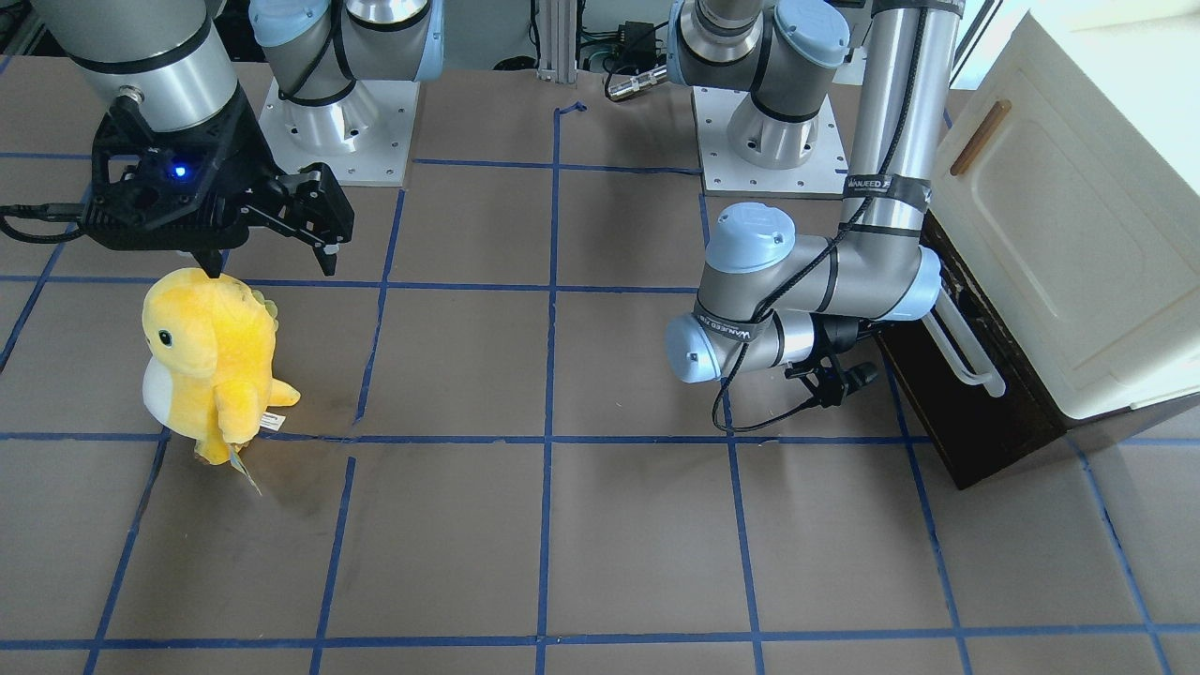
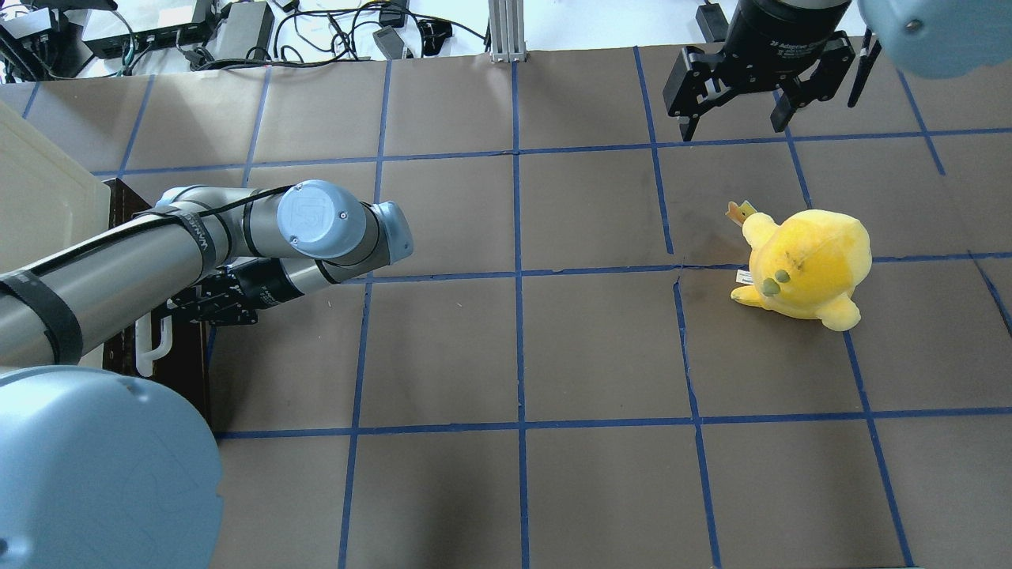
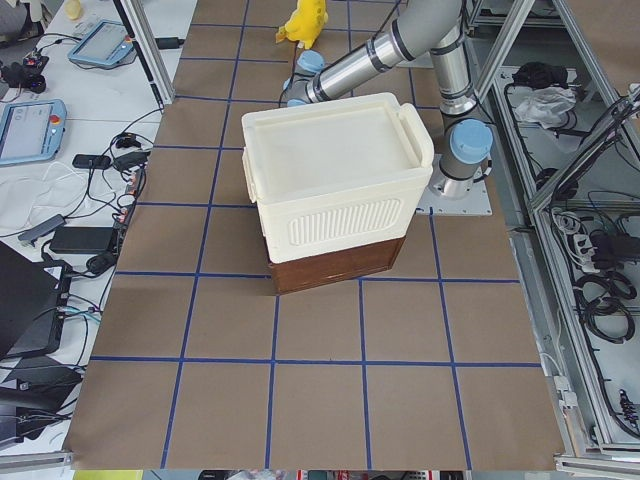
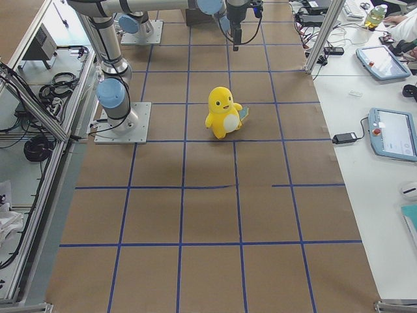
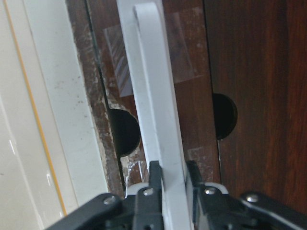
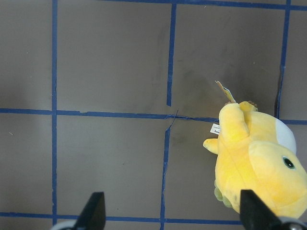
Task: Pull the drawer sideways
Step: 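Pull the white handle with the left gripper, sliding the drawer outward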
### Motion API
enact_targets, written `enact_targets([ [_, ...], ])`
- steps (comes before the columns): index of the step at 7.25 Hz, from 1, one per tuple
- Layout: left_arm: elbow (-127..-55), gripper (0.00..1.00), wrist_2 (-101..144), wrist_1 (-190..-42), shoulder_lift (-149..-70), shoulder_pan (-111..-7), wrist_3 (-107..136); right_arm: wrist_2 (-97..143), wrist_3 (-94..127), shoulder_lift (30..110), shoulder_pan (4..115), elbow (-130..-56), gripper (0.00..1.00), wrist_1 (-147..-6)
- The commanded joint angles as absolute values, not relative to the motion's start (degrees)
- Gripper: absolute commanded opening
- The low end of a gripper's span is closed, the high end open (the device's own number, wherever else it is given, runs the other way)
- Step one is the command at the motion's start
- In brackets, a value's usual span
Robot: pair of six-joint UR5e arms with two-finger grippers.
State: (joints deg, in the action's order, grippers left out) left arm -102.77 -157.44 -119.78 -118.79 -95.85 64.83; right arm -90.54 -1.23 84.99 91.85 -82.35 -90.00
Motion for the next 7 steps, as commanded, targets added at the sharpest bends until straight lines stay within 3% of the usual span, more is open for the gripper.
enact_targets([
  [1,-102.66,0.12,-157.06,-119.62,-119.18,-96.06,64.86,-90.53,-1.23,84.99,91.85,-82.35,1.0,-90.0],
  [7,-100.81,0.11,-157.33,-119.97,-117.6,-97.12,63.81,-90.53,-1.23,84.99,91.85,-82.35,1.0,-90.0],
])
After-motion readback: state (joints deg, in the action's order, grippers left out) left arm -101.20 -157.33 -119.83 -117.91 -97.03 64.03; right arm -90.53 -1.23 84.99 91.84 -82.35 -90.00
